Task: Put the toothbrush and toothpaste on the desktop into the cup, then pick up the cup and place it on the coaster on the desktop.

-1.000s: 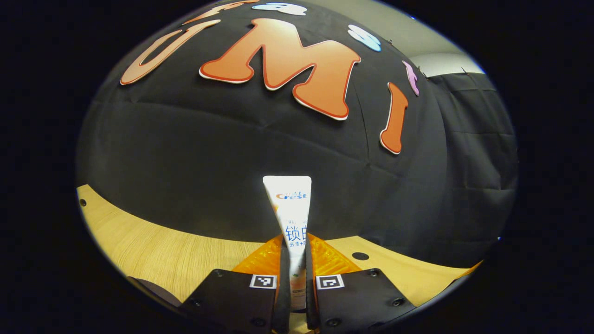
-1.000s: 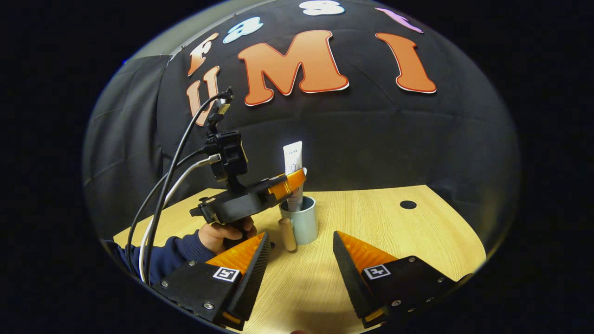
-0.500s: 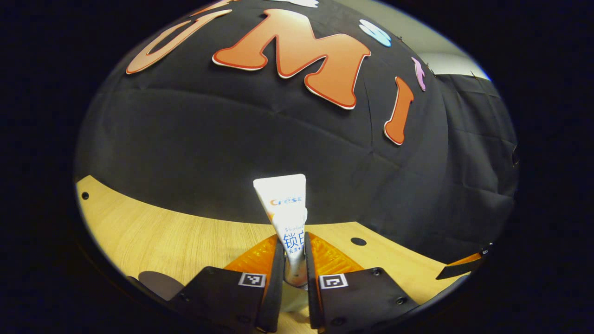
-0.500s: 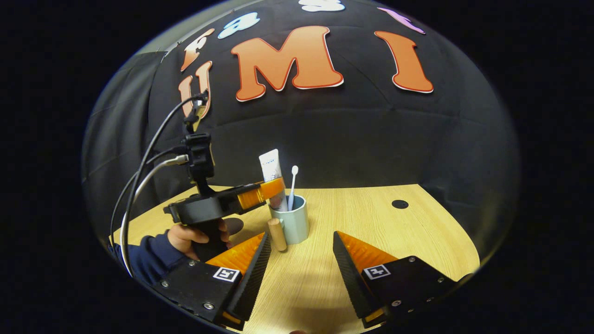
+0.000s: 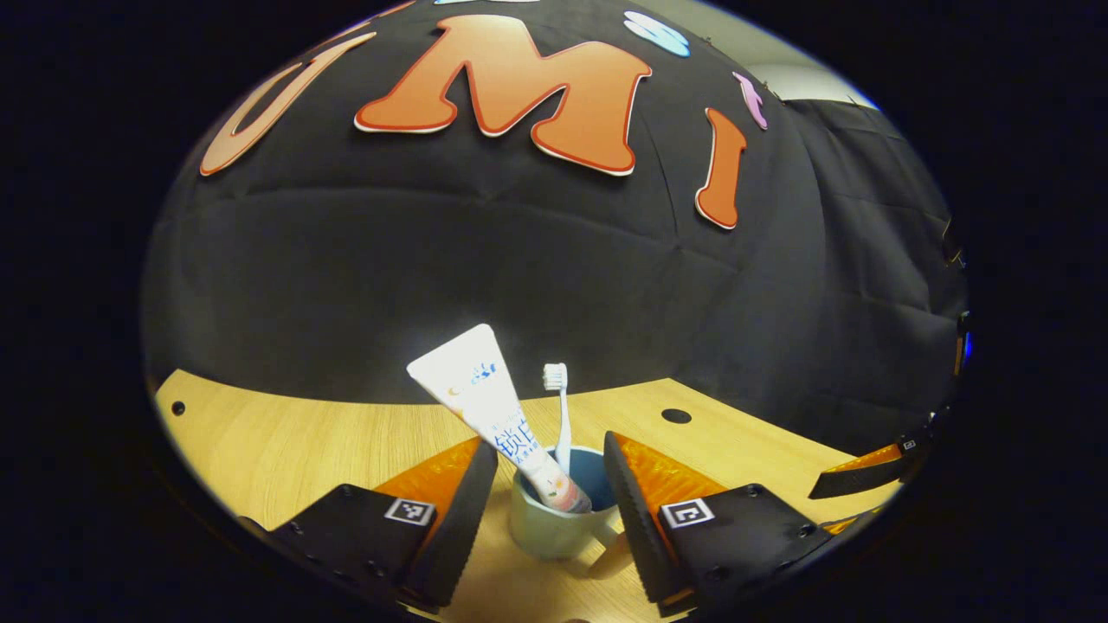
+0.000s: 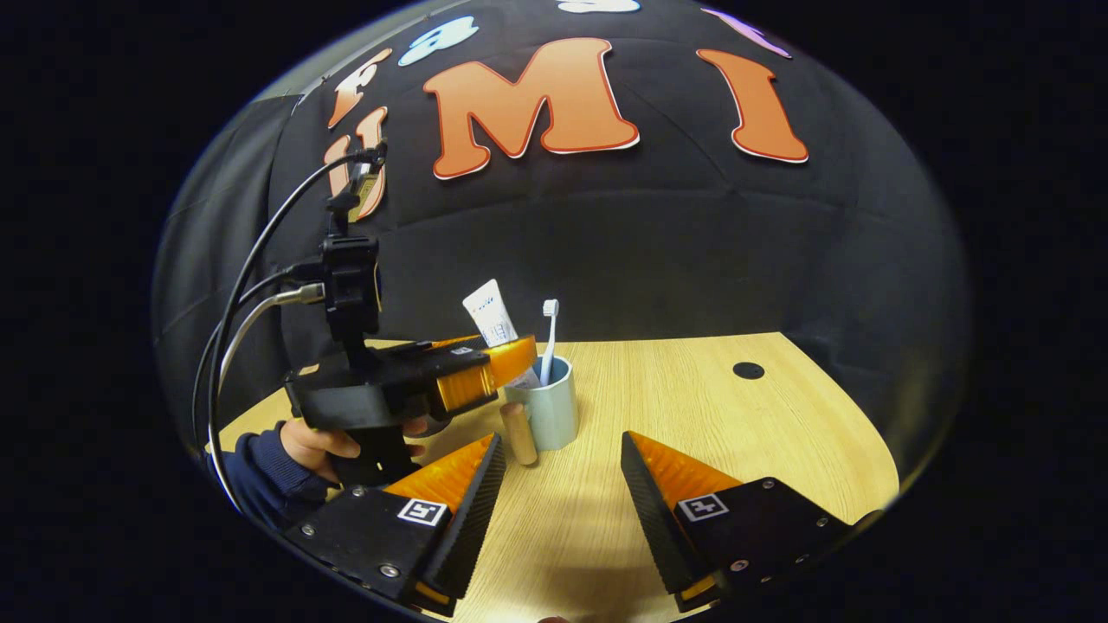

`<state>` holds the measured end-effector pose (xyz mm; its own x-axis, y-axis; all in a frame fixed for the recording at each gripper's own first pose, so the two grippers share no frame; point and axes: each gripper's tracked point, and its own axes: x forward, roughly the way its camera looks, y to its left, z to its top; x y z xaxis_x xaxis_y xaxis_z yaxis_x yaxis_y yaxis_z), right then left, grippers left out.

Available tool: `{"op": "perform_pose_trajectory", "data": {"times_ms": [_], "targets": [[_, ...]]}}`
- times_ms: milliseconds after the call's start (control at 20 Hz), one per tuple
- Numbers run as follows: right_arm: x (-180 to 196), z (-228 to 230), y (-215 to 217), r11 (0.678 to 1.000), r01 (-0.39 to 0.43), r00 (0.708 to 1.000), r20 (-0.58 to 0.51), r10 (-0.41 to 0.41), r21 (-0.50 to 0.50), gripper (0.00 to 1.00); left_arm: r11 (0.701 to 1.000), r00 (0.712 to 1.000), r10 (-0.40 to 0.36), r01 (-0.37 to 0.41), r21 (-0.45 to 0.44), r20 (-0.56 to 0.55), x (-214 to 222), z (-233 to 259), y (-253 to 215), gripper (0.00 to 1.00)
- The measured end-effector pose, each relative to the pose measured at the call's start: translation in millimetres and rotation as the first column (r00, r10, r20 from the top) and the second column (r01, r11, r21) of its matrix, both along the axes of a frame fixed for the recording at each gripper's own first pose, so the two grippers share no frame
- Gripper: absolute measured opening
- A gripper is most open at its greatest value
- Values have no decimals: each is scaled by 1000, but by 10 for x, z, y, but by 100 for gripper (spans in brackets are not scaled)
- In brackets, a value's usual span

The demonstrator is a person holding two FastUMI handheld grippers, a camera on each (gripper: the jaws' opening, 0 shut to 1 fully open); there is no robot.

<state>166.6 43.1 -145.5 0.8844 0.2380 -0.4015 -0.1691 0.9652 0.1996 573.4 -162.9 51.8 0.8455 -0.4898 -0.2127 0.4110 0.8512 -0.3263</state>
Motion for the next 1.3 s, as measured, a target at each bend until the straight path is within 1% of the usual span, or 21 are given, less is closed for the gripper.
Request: {"op": "perform_pose_trajectory", "data": {"times_ms": [50,100,150,200,350,450,500,600,700,750,850,950,1050,1150,1250,1300], "targets": [[18,-6,-18,1000,4,1000,-4,-4,-7,82,1000,1000,12,-13,-21,-5,-20,36,53,89],[42,-13,-32,1000,6,1000,-11,-6,-15,82,999,1000,21,-21,-50,-4,-60,98,113,87],[49,-8,-41,1000,6,1000,-17,-6,-18,82,997,1000,19,-19,-70,-1,-109,165,170,89],[63,-11,-49,1000,8,1000,-24,-8,-18,82,997,1000,24,-24,-69,2,-150,194,239,89],[118,-20,-29,1000,9,999,-46,-9,-17,82,998,999,48,-48,-36,12,-272,285,495,94],[156,-11,9,999,0,998,-61,-2,-33,82,998,998,66,-66,-8,17,-392,355,661,95],[183,2,32,999,-3,998,-70,1,-37,82,996,996,84,-84,14,32,-462,384,771,95],[248,-5,46,998,23,993,-115,-30,-58,82,986,984,147,-153,60,98,-554,491,1041,98],[318,23,95,997,22,990,-136,-32,-74,82,973,975,184,-198,115,125,-700,501,1254,97],[378,81,144,997,17,990,-138,-27,-78,82,969,974,191,-207,132,126,-780,503,1331,97],[472,143,252,997,-4,989,-148,-7,-74,82,963,963,219,-239,125,154,-930,532,1464,98],[549,136,334,998,-5,983,-184,-6,-58,82,954,952,249,-273,126,176,-1046,496,1574,97],[630,101,352,996,0,977,-212,-18,-85,82,944,946,271,-297,142,180,-1172,461,1701,97],[678,55,365,993,-2,970,-242,-26,-114,82,945,942,278,-303,122,186,-1312,519,1770,98],[715,0,431,995,-1,959,-281,-27,-100,82,942,932,299,-322,91,207,-1443,566,1857,97],[727,-22,468,996,2,953,-302,-29,-88,82,938,926,310,-335,93,215,-1490,554,1894,97]]}}
